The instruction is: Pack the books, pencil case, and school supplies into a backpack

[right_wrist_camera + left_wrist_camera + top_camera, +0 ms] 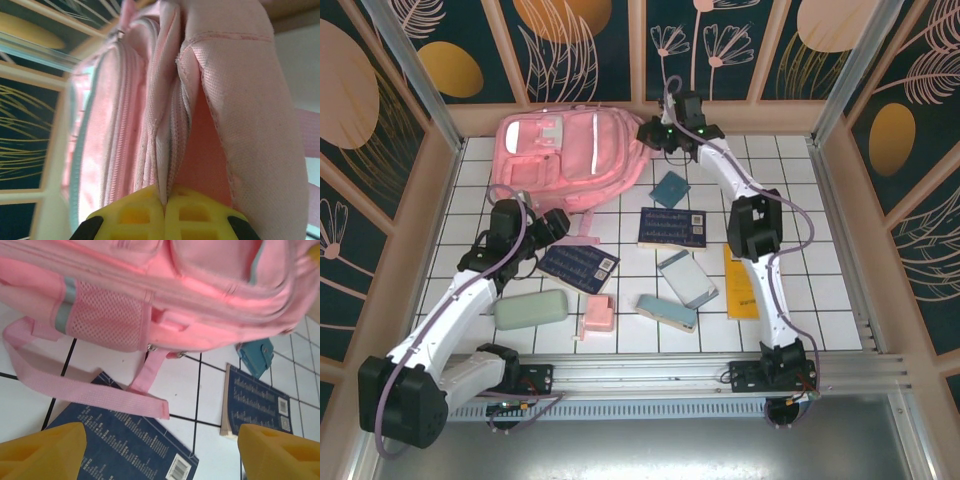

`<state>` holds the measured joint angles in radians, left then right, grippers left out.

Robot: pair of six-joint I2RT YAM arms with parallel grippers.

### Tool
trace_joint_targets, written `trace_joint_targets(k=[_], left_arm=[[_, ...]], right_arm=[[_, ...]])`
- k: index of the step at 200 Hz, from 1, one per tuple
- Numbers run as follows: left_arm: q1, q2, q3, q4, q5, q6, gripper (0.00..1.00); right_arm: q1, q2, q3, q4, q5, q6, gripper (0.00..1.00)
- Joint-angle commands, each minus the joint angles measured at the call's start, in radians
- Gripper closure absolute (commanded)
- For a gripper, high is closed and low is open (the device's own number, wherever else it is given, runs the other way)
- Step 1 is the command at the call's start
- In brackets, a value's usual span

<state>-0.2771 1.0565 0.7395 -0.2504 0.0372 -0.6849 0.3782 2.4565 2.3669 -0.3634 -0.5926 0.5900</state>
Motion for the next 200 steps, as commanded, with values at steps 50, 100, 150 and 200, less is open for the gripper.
trace_joint_targets(k=[50, 100, 150, 200], left_arm=[[-0.001, -0.027, 0.037, -0.041, 0.0, 0.049, 0.24], [-0.002, 0.024, -0.05, 0.064, 0.285, 0.156, 0.44], [-0.008, 0.112, -0.031, 0.072, 0.316, 0.219, 0.46], [-0.01, 0.174, -0.049, 0.19, 0.195, 0.256, 0.41]], right_arm=[[0.056, -0.312, -0.18, 0.053, 0.044, 0.101, 1.0], [0.081, -0.445, -0.325, 0.081, 0.074, 0.219, 1.0], [0.094, -0.467, -0.324, 0.091, 0.048, 0.267, 1.0], [0.105, -0.486, -0.328, 0.125, 0.014, 0.321, 1.0]])
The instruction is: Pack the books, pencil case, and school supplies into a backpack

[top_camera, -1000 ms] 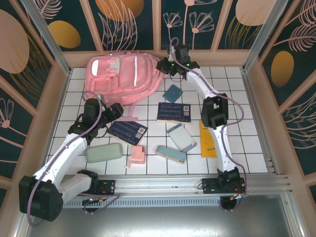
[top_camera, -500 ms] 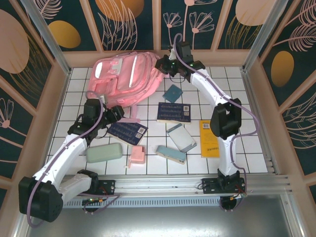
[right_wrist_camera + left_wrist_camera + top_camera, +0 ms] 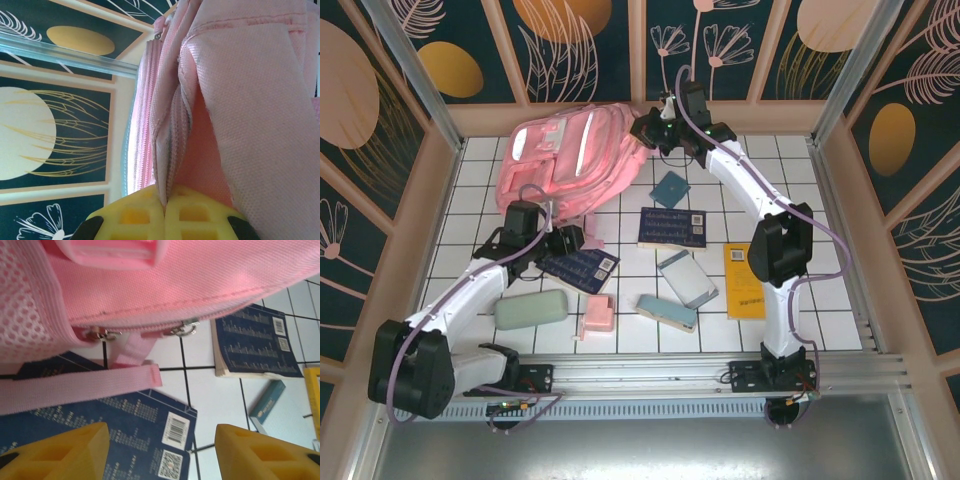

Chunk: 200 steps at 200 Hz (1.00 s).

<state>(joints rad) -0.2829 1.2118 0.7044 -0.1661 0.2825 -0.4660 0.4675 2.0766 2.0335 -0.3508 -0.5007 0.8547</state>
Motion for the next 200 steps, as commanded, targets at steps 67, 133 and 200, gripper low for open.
trace_joint_targets(k=[67, 133, 200], left_arm=[[-0.004, 0.056, -0.063, 0.336, -0.078, 0.049, 0.42], [-0.004, 0.128, -0.056, 0.397, -0.06, 0.017, 0.44], [-0.004, 0.154, -0.071, 0.521, -0.054, -0.107, 0.57]], right_arm=[[0.014, -0.105, 0.003, 0.172, -0.126, 0.127, 1.0], [0.017, -0.105, -0.005, 0.207, -0.153, 0.176, 1.0], [0.027, -0.123, -0.044, 0.248, -0.149, 0.213, 1.0]])
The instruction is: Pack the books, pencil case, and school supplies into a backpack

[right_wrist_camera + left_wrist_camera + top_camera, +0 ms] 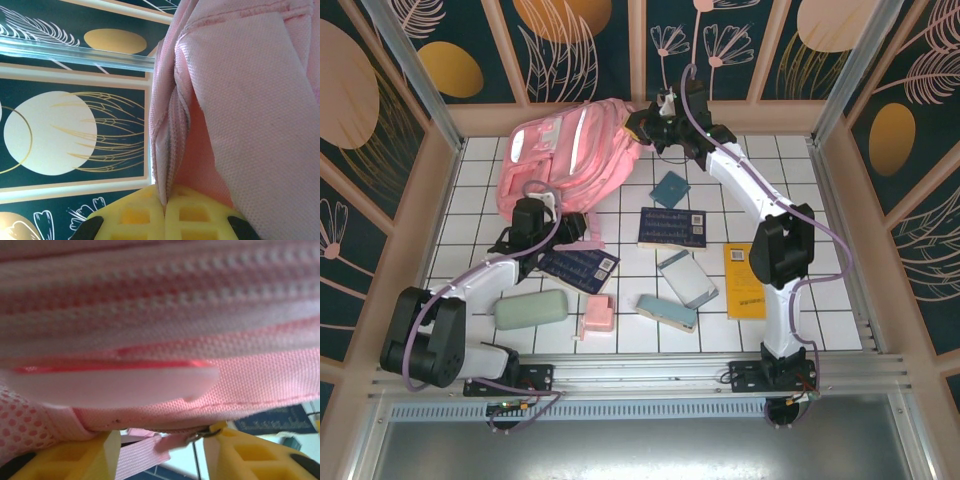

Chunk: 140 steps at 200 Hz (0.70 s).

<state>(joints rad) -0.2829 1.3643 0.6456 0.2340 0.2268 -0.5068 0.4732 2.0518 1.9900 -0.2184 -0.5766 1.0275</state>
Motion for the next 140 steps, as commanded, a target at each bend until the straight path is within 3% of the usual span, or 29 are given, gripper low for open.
trace_joint_targets(k=[1, 22, 67, 140], left_arm=[[-0.004, 0.001, -0.014, 0.122, 0.003, -0.068, 0.57], [-0.006, -0.017, -0.029, 0.126, -0.002, -0.093, 0.6], [-0.006, -0.139, -0.107, 0.125, -0.052, -0.109, 0.54], [-0.006, -0.064, -0.094, 0.146, -0.018, -0.114, 0.54]], right_arm=[[0.022, -0.098, -0.001, 0.115, -0.072, 0.04, 1.0], [0.021, -0.1, -0.008, 0.115, -0.059, 0.038, 1.0], [0.02, -0.101, -0.034, 0.125, -0.038, 0.047, 1.0], [0.038, -0.102, -0.038, 0.163, -0.034, 0.09, 1.0]])
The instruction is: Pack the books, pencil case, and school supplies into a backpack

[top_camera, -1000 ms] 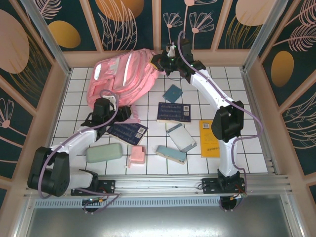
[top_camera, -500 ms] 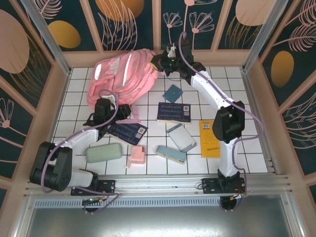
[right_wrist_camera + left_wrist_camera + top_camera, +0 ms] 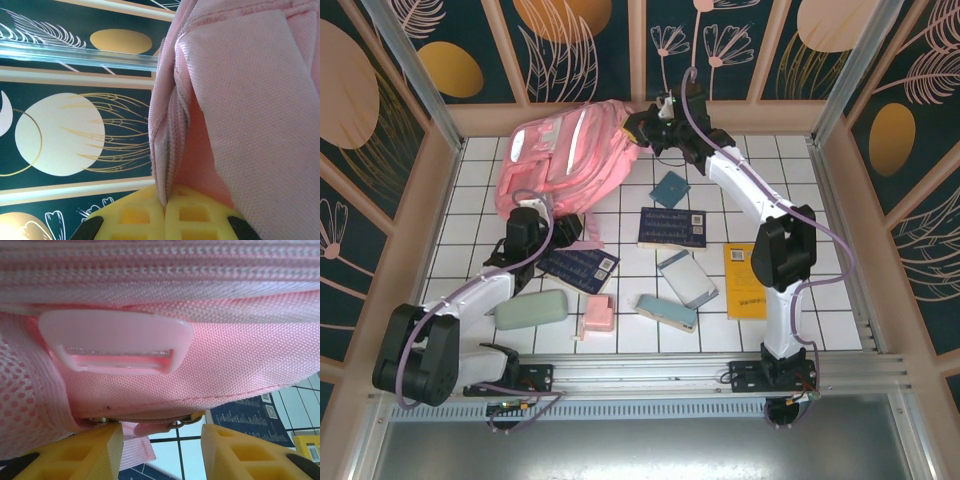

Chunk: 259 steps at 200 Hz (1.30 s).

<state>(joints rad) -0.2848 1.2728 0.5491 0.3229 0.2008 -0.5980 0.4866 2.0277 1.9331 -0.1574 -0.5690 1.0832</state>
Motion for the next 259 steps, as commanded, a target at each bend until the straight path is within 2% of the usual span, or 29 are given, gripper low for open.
trace_joint_targets(k=[1, 59, 98, 141, 187, 226, 237, 259], left_arm=[[-0.004, 0.029, 0.002, 0.057, 0.008, -0.024, 0.54], [-0.028, 0.051, -0.032, 0.117, -0.002, -0.077, 0.55], [-0.049, -0.014, -0.104, 0.153, -0.102, -0.091, 0.51], [-0.049, -0.009, -0.084, 0.123, -0.206, -0.048, 0.48], [-0.05, 0.055, -0.036, 0.168, -0.175, -0.03, 0.45], [-0.048, 0.094, -0.002, 0.194, -0.149, -0.034, 0.52], [-0.05, 0.097, 0.001, 0.197, -0.152, -0.036, 0.58], [-0.048, 0.098, 0.01, 0.186, -0.167, -0.036, 0.78]], right_arm=[[0.024, -0.078, 0.019, 0.102, -0.042, 0.035, 1.0], [0.027, -0.076, 0.018, 0.11, -0.023, 0.047, 1.0], [0.024, -0.077, -0.012, 0.146, -0.017, 0.075, 1.0], [0.033, -0.104, -0.044, 0.164, -0.013, 0.081, 1.0], [0.041, -0.12, -0.059, 0.171, -0.015, 0.083, 1.0], [0.044, -0.121, -0.074, 0.183, -0.016, 0.086, 1.0], [0.045, -0.122, -0.085, 0.188, -0.017, 0.088, 1.0], [0.05, -0.132, -0.124, 0.211, -0.017, 0.085, 1.0]])
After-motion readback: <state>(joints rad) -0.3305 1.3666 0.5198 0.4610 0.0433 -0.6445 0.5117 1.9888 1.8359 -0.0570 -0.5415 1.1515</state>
